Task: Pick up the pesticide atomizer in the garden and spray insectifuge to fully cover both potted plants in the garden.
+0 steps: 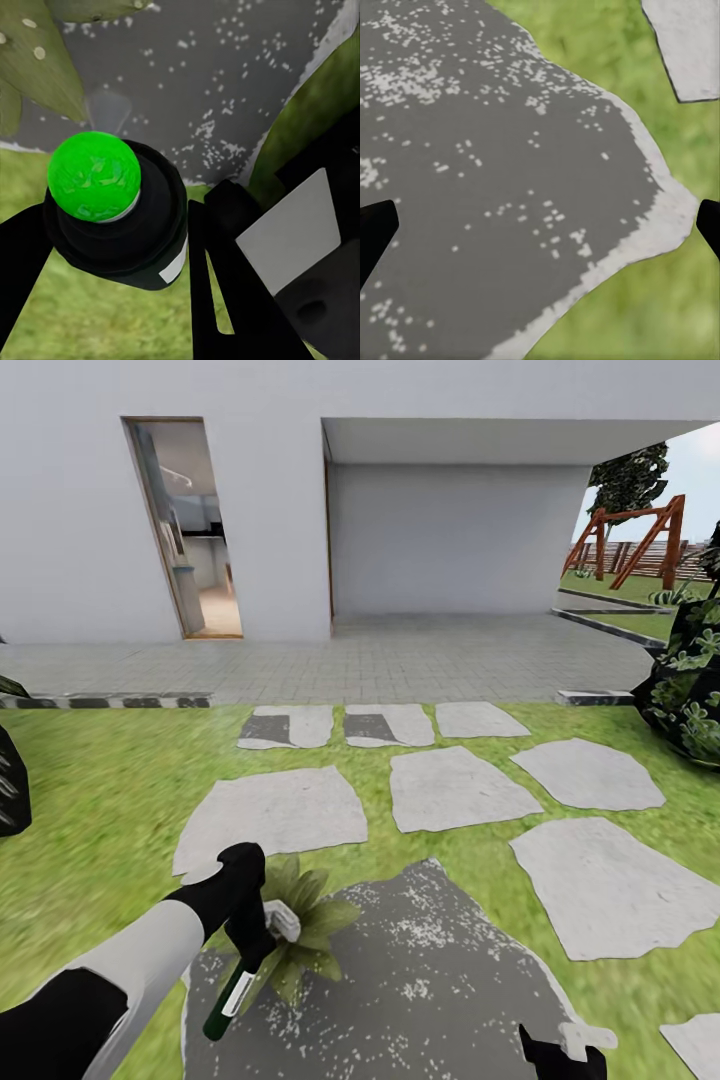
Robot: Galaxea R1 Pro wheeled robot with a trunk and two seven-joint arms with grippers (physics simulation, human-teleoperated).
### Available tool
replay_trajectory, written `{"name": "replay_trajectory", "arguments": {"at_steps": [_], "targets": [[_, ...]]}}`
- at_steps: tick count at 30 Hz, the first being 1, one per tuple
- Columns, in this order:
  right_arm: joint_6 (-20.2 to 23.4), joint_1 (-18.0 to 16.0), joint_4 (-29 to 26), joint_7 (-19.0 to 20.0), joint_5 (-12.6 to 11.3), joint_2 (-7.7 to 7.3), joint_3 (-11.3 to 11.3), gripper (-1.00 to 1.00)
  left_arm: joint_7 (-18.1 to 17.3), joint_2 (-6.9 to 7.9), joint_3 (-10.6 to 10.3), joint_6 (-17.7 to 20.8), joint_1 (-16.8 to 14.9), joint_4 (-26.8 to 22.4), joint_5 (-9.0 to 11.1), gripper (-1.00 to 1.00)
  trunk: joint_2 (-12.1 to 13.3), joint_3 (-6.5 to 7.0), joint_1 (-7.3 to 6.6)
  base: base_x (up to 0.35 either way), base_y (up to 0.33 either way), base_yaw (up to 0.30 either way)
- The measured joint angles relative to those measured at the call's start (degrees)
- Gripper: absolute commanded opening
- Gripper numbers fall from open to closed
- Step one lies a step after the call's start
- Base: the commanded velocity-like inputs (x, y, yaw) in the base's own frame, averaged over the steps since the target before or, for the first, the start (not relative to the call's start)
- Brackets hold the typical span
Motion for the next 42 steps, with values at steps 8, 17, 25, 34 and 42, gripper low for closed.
{"name": "replay_trajectory", "arguments": {"at_steps": [8, 17, 25, 34, 42], "targets": [[0.0, 0.0, 0.0, 0.0, 0.0, 0.00, 0.0, 1.00, -0.7, 0.96, -0.4, -0.4, 0.1, 1.7, -0.1, -1.00, 0.0, 0.00, 0.00, 0.000, 0.000, 0.000], [0.0, 0.0, 0.1, 0.0, 0.0, 0.00, 0.0, 1.00, -0.7, 2.84, -0.5, -0.6, 0.6, 3.0, -0.2, -1.00, 0.0, 0.00, 0.00, 0.000, 0.000, 0.000], [0.0, 0.0, 0.1, 0.0, 0.0, 0.00, 0.0, 1.00, -0.9, 2.66, -0.2, -0.1, 0.0, 2.5, -0.4, -1.00, 0.0, 0.00, -0.01, 0.042, 0.140, 0.000], [0.0, 0.0, 0.0, 0.0, 0.0, -0.01, 0.0, 1.00, -0.8, 2.10, -0.4, -0.1, 0.1, 2.6, -0.5, -1.00, 0.0, 0.00, 0.00, 0.011, 0.045, 0.000], [0.0, 0.0, -0.1, -0.1, -0.1, -0.07, 0.0, 1.00, -0.8, 1.91, -0.2, -0.1, 0.1, 2.3, -0.5, -1.00, 0.0, 0.00, -0.01, 0.188, 0.000, 0.000]]}}
